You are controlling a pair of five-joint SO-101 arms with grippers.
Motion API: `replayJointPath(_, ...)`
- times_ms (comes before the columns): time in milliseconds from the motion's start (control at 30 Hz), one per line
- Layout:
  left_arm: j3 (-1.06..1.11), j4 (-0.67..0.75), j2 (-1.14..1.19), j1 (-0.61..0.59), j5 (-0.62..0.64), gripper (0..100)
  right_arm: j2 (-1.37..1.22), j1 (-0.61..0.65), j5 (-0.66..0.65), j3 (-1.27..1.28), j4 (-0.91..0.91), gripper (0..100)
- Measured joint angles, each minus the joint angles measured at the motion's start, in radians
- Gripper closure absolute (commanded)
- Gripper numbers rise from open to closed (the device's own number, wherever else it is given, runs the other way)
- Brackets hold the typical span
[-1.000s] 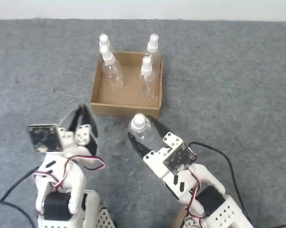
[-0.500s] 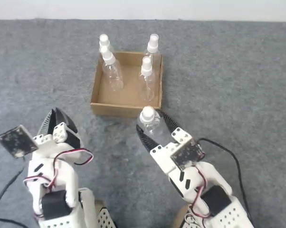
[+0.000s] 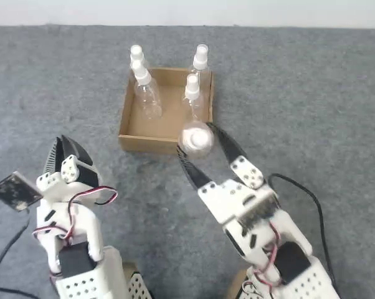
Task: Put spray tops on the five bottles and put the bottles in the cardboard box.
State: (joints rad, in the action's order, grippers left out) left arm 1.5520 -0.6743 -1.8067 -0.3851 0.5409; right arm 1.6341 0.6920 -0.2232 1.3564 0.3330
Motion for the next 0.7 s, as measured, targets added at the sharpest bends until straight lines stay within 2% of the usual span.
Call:
replayJointPath(233,0.000,0.015,0.000,-0.066,0.003,97,-0.374,0.000,0.000,-0.150,-0.224,99.2)
replayJointPath(400,0.026,0.087,0.000,-0.114,0.003,97,-0.684,0.000,0.000,-0.270,-0.347,99.2)
replayJointPath(700,0.101,0.224,0.000,-0.120,0.003,97,-1.198,0.002,0.000,-0.462,-0.566,99.2)
